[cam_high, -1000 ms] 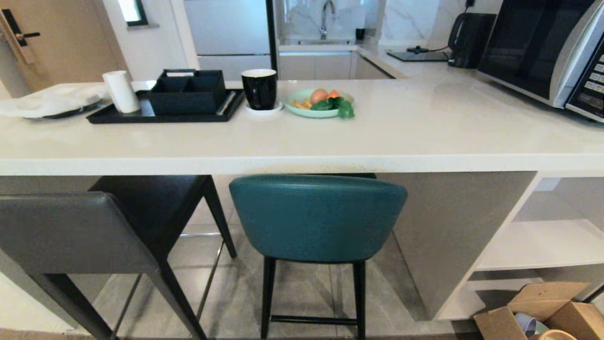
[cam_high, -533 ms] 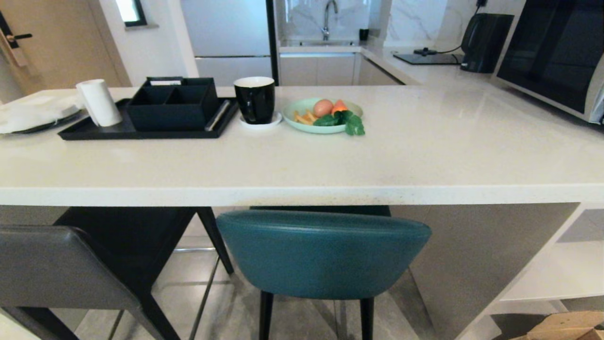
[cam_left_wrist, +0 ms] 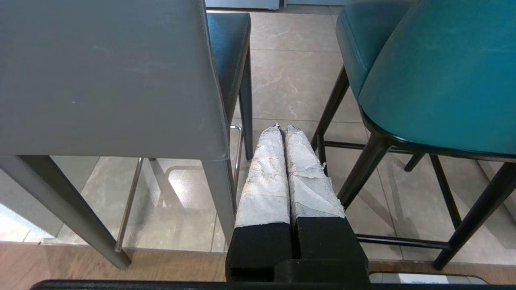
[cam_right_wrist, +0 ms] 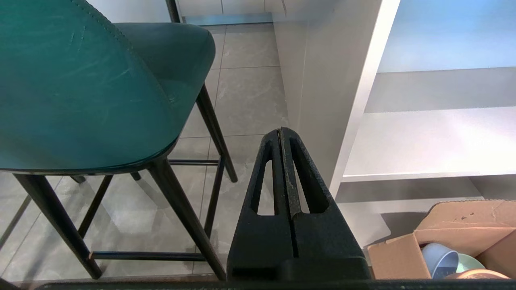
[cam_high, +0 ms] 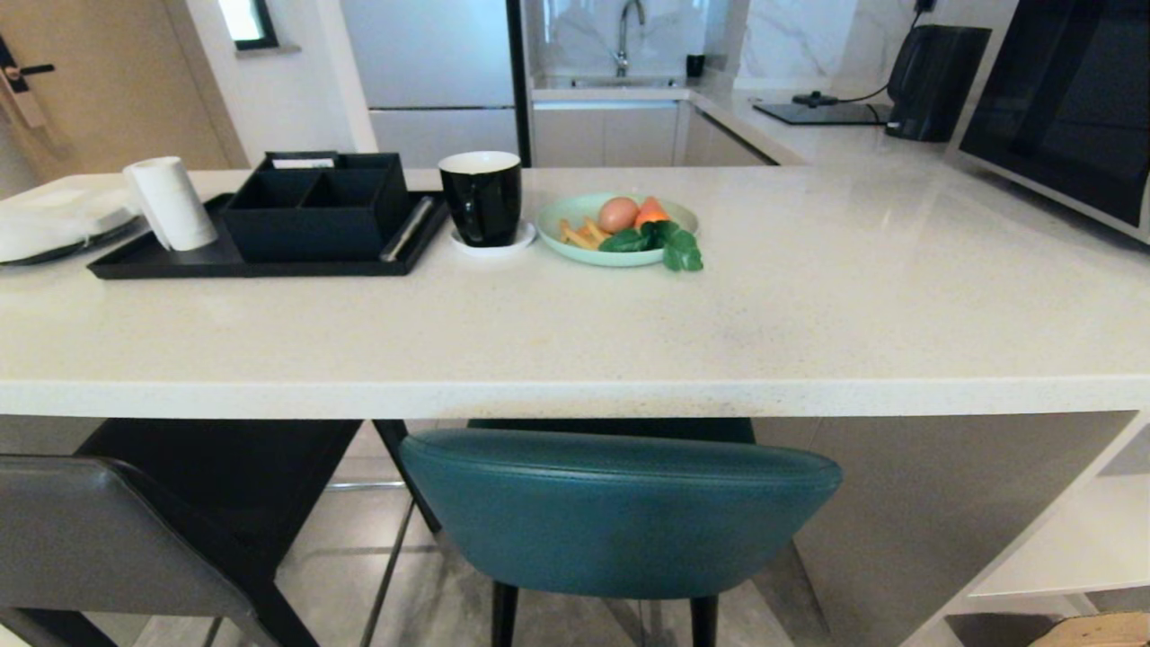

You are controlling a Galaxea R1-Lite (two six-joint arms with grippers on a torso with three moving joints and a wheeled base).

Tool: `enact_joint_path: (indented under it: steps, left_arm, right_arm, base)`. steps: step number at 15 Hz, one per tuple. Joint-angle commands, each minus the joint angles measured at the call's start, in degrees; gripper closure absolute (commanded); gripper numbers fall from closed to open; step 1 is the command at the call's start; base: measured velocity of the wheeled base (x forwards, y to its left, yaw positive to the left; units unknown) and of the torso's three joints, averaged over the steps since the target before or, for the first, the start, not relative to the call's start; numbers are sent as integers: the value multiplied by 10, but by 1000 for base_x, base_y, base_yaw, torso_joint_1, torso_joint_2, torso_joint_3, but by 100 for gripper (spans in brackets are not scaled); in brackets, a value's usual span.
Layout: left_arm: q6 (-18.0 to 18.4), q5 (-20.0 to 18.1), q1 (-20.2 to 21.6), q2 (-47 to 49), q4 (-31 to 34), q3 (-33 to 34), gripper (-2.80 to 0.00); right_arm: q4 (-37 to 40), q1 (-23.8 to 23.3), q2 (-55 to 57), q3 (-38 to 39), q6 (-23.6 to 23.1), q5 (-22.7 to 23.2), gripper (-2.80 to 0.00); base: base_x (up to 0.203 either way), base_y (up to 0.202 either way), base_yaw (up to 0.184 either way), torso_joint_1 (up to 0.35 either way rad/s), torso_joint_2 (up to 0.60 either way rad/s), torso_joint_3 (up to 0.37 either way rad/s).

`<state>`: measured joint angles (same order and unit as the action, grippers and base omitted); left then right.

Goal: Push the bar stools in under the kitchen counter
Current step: Pull the blue chair out from under the dining table

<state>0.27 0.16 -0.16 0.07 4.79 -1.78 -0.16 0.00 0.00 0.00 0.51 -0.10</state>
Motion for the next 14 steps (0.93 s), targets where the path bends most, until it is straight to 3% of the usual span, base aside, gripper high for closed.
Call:
enact_joint_path:
  steps: [1,6,14]
  left_arm:
    - [0,0,0,0,0,0,0]
    - [0,0,0,0,0,-1,0]
    - [0,0,0,0,0,-1,0]
  right_arm:
    - [0,0,0,1,0,0,0]
    - [0,0,0,1,0,0,0]
    - [0,0,0,1,0,0,0]
  base:
    - [0,0,0,0,0,0]
    - [0,0,0,-29,70,47]
    - [0,0,0,-144,430,282]
